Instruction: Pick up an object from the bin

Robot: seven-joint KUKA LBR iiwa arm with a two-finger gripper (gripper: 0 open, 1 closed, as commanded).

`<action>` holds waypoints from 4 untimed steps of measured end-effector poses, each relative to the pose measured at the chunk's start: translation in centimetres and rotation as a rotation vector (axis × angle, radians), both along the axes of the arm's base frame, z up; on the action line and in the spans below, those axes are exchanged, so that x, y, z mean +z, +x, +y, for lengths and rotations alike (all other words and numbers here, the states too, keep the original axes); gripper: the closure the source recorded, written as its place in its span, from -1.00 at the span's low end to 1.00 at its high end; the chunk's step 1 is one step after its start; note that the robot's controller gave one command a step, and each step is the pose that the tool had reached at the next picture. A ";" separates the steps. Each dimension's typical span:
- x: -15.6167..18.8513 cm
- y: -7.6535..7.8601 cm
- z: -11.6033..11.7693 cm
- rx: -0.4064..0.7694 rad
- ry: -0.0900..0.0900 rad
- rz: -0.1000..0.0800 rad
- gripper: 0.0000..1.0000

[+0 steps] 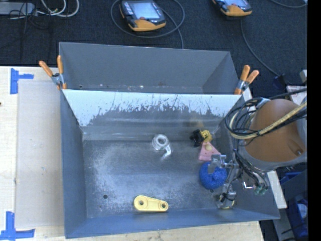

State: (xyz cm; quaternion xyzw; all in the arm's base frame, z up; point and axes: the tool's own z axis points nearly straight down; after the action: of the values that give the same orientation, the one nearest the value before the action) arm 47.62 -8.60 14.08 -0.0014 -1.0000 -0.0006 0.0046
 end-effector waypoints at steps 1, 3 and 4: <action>0.2 4.6 7.5 0.046 0.004 -0.003 -1.00; 1.6 11.9 14.6 0.077 0.005 -0.003 1.00; 5.7 7.0 12.5 0.111 0.004 -0.002 1.00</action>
Offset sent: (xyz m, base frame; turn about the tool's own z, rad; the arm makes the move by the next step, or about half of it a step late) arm 0.0444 0.0697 0.0028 -0.0367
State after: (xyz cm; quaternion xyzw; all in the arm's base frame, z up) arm 54.61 3.87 19.73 0.0539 -0.9985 -0.0025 0.0035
